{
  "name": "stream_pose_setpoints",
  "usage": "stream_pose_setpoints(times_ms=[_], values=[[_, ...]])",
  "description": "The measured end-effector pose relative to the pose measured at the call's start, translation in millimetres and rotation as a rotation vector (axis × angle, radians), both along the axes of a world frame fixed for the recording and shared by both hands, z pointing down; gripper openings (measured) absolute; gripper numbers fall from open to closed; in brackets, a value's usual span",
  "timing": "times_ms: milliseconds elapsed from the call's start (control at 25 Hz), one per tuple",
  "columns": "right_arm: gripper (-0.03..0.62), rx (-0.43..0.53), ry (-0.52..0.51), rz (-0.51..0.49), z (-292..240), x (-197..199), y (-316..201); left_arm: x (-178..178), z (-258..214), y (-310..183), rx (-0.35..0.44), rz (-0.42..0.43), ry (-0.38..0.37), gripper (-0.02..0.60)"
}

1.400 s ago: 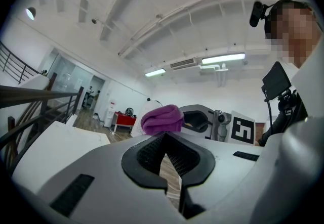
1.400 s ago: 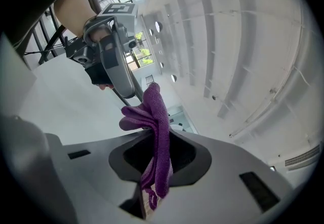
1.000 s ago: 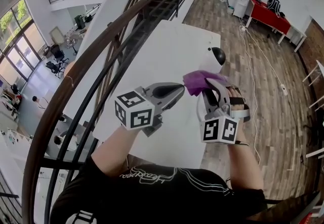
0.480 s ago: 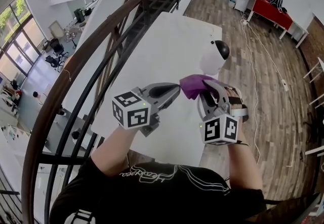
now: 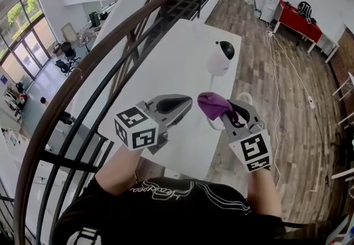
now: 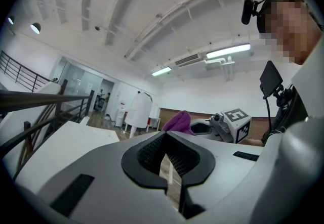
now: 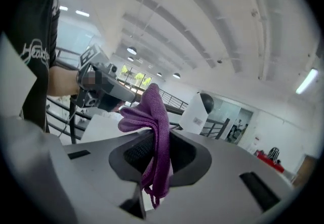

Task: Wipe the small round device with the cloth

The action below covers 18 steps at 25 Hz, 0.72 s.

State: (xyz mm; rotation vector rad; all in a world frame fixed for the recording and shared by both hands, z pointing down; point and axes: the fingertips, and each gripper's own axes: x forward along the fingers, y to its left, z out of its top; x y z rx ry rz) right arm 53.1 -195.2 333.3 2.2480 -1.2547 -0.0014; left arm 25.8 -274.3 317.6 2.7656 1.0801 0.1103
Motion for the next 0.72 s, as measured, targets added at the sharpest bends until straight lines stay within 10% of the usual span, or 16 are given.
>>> stream_pose_setpoints(times_ms=[720], values=[[0.063, 0.544, -0.486, -0.113, -19, -180, 194, -183, -4, 179, -0.030, -0.028, -0.035, 0.008]])
